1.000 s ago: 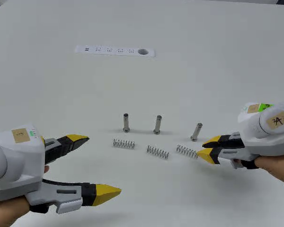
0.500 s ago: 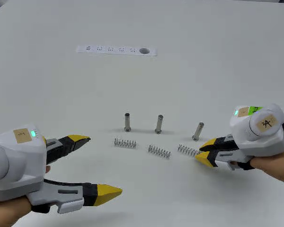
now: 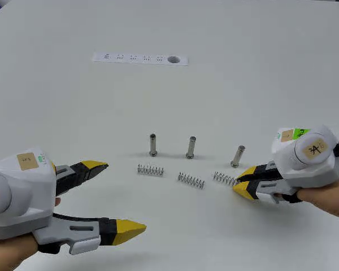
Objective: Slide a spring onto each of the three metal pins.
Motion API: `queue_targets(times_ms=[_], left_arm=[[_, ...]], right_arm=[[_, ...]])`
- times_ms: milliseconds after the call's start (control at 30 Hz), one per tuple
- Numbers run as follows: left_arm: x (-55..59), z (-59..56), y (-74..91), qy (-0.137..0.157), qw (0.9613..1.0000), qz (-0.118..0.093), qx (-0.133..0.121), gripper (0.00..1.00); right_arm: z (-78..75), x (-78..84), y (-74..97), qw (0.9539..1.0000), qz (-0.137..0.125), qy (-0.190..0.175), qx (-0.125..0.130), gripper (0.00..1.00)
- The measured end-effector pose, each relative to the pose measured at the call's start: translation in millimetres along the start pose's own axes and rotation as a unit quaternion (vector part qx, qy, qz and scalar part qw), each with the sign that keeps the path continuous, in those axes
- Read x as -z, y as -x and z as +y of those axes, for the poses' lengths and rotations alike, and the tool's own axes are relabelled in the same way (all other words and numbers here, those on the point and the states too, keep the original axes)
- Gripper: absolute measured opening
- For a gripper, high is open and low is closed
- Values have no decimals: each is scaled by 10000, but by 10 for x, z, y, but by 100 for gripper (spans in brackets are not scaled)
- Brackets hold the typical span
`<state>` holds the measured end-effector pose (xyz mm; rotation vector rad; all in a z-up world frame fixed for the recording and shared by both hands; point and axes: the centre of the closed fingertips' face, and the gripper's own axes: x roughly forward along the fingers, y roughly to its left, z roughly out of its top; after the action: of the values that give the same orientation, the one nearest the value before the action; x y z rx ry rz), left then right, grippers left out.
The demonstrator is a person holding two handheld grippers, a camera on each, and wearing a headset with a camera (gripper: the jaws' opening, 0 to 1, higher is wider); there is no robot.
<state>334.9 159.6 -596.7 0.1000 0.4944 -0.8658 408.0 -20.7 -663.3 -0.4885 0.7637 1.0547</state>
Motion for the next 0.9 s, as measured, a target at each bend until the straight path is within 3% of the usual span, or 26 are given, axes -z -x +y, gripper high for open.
queue_targets(times_ms=[200, 900], left_arm=[[-1, 2, -1, 2, 10000, 1, 6, 84], [-2, 0, 3, -5, 10000, -28, 15, 84]], right_arm=[[14, -2, 23, 10000, 32, 49, 23, 12], [19, -282, 183, 9993, -35, 324, 181, 12]])
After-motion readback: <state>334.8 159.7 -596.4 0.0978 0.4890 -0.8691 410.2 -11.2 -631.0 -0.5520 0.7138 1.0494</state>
